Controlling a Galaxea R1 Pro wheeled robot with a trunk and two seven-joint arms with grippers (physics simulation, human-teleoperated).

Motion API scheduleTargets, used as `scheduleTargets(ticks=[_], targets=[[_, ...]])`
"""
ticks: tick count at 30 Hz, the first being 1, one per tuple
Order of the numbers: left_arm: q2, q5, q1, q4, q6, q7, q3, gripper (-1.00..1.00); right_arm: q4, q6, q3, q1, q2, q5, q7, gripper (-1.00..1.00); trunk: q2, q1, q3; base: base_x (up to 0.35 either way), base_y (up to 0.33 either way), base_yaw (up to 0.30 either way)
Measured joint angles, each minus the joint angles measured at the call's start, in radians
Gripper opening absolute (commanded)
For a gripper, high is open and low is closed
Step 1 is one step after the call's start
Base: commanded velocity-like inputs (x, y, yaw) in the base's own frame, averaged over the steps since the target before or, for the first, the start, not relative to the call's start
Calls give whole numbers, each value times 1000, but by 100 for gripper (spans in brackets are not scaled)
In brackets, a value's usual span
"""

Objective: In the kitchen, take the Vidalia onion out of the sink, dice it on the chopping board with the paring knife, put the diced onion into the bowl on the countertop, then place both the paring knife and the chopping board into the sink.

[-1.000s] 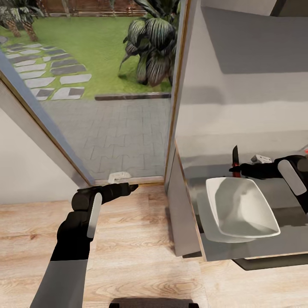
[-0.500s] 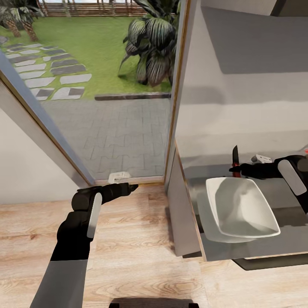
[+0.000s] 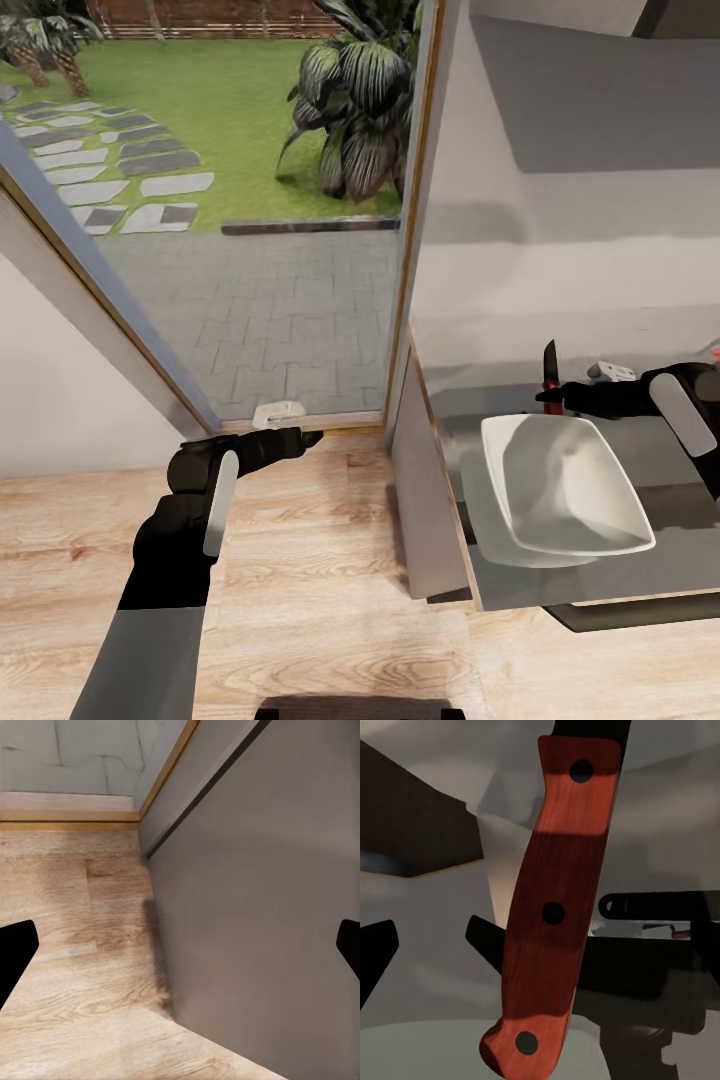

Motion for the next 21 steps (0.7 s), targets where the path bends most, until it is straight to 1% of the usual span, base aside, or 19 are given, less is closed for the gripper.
scheduleTargets(ticks=[8,9,11,12,14,21], targets=[[0,0,0,0,0,0,0,100,-1,0,3,0,0,3,-1,100,0,0,0,0,0,0],[0,0,0,0,0,0,0,100,-9,2,4,0,0,-7,-3,100,0,2,0,0,0,0],[0,0,0,0,0,0,0,100,-25,2,7,1,0,-11,-3,100,0,6,0,0,0,0],[-1,0,0,0,0,0,0,100,-42,2,10,1,1,-19,-3,100,0,6,0,0,0,0],[0,0,0,0,0,0,0,100,-61,2,17,1,1,-18,-4,100,0,6,0,0,0,0],[-1,0,0,0,0,0,0,100,-80,2,43,1,1,-17,-24,100,0,6,0,0,0,0]])
